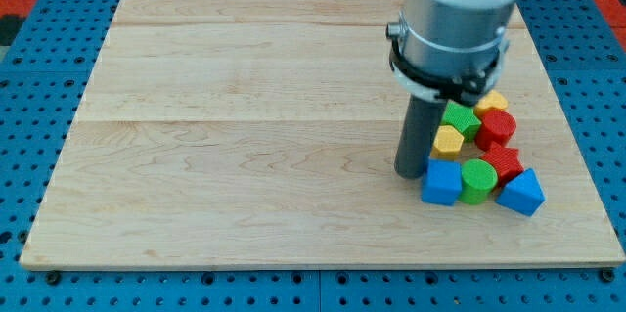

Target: Push the blue triangle away from the group of blocks

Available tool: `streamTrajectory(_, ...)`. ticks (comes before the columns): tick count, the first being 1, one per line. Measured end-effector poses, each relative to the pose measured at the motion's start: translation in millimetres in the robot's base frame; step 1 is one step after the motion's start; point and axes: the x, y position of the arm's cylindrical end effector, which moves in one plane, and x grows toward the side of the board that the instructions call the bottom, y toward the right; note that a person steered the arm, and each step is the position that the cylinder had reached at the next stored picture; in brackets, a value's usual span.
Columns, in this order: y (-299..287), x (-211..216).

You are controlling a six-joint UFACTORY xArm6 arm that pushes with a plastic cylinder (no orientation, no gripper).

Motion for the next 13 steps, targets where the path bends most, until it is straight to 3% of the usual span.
streamTrajectory(1, -10.0, 16.2)
streamTrajectory(2, -6.1, 59.3)
streamTrajectory(3, 73.8, 77.3)
streamTrajectory(4, 182.7, 50.8)
streamTrajectory(5, 190.3, 31.5)
streamTrajectory(8, 39.4, 8.5)
streamTrajectory(10, 124.8, 35.6)
streamTrajectory(11, 81.5, 77.2)
streamTrajectory(13, -13.8, -23.5)
